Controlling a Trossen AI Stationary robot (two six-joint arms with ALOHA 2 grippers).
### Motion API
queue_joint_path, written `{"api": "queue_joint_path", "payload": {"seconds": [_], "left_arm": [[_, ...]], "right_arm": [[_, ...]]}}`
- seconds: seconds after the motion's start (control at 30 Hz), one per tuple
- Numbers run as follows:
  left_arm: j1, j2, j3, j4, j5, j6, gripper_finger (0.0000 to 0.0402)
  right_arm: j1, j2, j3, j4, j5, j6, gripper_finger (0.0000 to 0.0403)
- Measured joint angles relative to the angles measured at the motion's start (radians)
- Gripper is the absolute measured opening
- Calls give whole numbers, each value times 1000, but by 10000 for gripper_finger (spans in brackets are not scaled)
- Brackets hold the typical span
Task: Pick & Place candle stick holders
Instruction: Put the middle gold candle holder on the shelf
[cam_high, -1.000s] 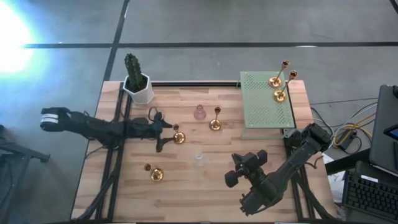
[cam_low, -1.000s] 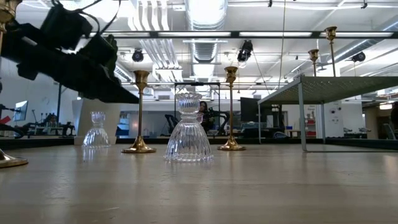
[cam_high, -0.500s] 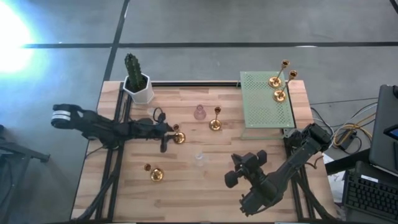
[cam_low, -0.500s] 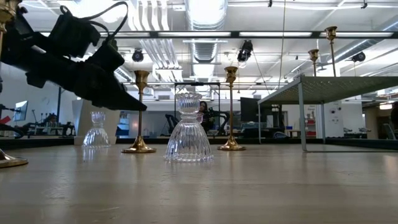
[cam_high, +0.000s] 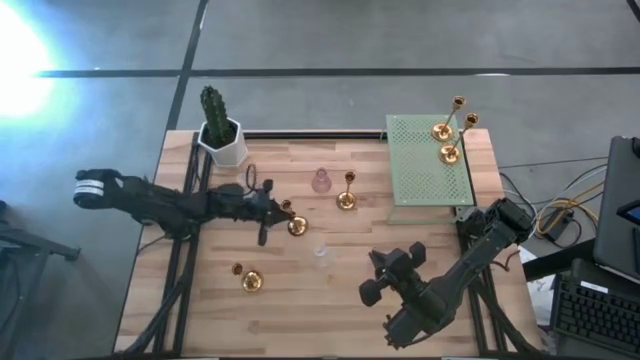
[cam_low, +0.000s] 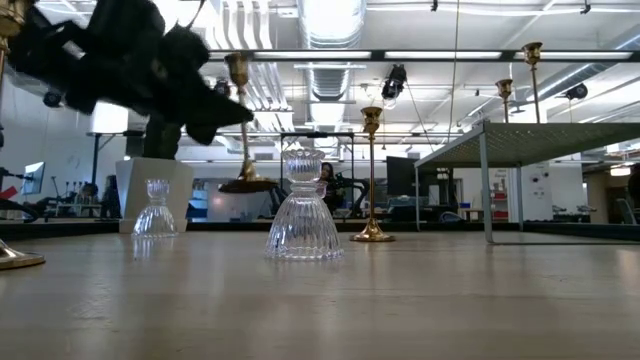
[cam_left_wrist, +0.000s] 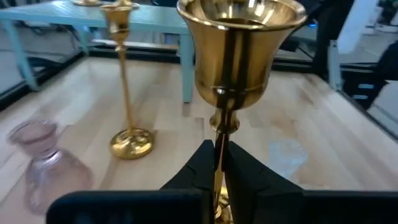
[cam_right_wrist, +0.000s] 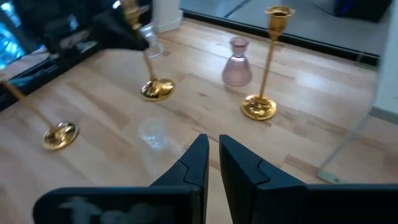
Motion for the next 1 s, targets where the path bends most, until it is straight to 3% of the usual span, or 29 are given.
{"api": "queue_joint_path", "payload": {"seconds": [0.17, 0.3, 0.47, 0.6, 0.83, 1.0], "left_arm": [[-21, -6, 227, -334, 46, 77, 21], [-57, 10, 373, -460, 66, 166, 21], [-68, 17, 448, -437, 114, 201, 21], [-66, 47, 467, -358, 173, 192, 21], [-72, 116, 509, -358, 232, 176, 21], [-77, 127, 513, -350, 245, 165, 21]], "right_arm": [[-2, 0, 0, 144, 12, -208, 34], [-2, 0, 0, 218, 86, -308, 34], [-11, 0, 0, 239, 151, -344, 44], [-36, 0, 0, 276, 160, -378, 82], [-111, 0, -2, 481, 160, -638, 158], [-153, 0, -13, 600, 159, -779, 178]]}}
